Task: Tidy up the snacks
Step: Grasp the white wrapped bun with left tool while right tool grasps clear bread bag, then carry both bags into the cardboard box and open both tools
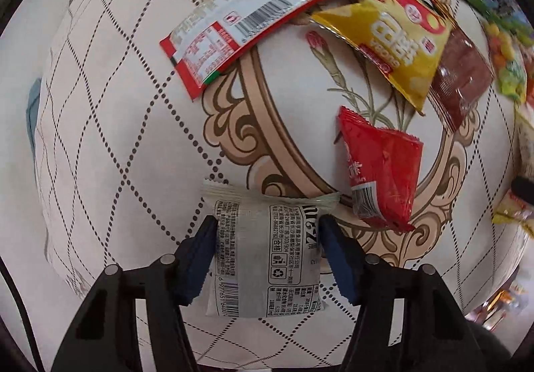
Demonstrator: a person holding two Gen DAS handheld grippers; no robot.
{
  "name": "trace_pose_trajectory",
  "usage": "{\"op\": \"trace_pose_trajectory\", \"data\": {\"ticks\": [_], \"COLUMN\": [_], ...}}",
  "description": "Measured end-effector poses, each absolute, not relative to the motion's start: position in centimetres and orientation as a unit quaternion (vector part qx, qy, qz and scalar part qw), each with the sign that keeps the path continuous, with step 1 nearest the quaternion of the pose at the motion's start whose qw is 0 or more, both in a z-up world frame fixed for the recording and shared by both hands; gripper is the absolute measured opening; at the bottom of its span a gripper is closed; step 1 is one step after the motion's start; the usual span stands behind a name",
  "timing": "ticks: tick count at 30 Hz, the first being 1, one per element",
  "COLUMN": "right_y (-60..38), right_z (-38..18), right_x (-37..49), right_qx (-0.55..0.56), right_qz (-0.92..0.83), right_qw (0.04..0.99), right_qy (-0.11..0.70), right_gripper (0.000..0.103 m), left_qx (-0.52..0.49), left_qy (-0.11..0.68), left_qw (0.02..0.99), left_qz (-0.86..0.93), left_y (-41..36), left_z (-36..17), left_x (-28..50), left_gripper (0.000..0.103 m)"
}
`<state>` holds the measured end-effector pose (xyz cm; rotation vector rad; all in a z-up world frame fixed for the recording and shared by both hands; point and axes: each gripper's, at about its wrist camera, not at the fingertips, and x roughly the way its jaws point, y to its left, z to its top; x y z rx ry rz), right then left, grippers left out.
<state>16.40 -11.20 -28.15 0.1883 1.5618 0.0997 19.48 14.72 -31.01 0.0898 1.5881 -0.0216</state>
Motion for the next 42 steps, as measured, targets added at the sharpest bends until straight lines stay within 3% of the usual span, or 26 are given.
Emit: {"op": "trace_pose_trajectory", "data": {"ticks": [7,13,17,21,28,30,31,32,37,42], "right_y": [-9.1,-9.5,-9.6,-11.5,-13.8,-14.0,-13.4,-13.2,-12.0,-12.7], "right_z": [-27.9,-28.3,-27.6,-27.0,-25.5,-26.6,-26.9,-27.4,-27.6,-27.7], "right_x": [14.6,13.5,12.9,12.4,11.4,11.6,11.7,11.6,11.0,10.7], "right_qx": [0.024,0.051,-0.007,0.0,0.121,0.127,0.128,0.126,0.071,0.097], "right_qz": [0.089,0.073,0.113,0.087,0.049,0.036,0.034,0.03,0.056,0.047], "right_qw": [0.7,0.708,0.701,0.7,0.706,0.709,0.711,0.713,0.728,0.715], "right_qy": [0.708,0.7,0.704,0.709,0.696,0.693,0.69,0.689,0.679,0.691], "right_gripper": [0.07,0.071,0.071,0.089,0.089,0.083,0.065,0.061,0.061,0.065], "left_qx": [-0.072,-0.083,-0.111,-0.135,-0.137,-0.138,-0.137,-0.131,-0.071,-0.062], "left_qy": [0.733,0.728,0.737,0.75,0.747,0.739,0.732,0.726,0.722,0.728], "left_qw": [0.676,0.68,0.666,0.648,0.651,0.659,0.667,0.675,0.689,0.682], "left_qz": [0.013,0.025,0.019,0.011,0.023,0.023,0.021,0.016,-0.004,-0.005], "left_y": [17.7,18.8,16.1,14.7,12.5,12.1,12.2,11.6,8.4,7.7], "left_z": [-32.1,-32.6,-32.2,-33.1,-34.8,-34.2,-33.9,-33.6,-33.6,-35.0], "left_x": [17.8,16.8,14.2,11.6,11.0,11.5,11.9,11.9,11.7,10.4], "left_gripper": [0.064,0.065,0.065,0.065,0.065,0.065,0.06,0.058,0.058,0.059]}}
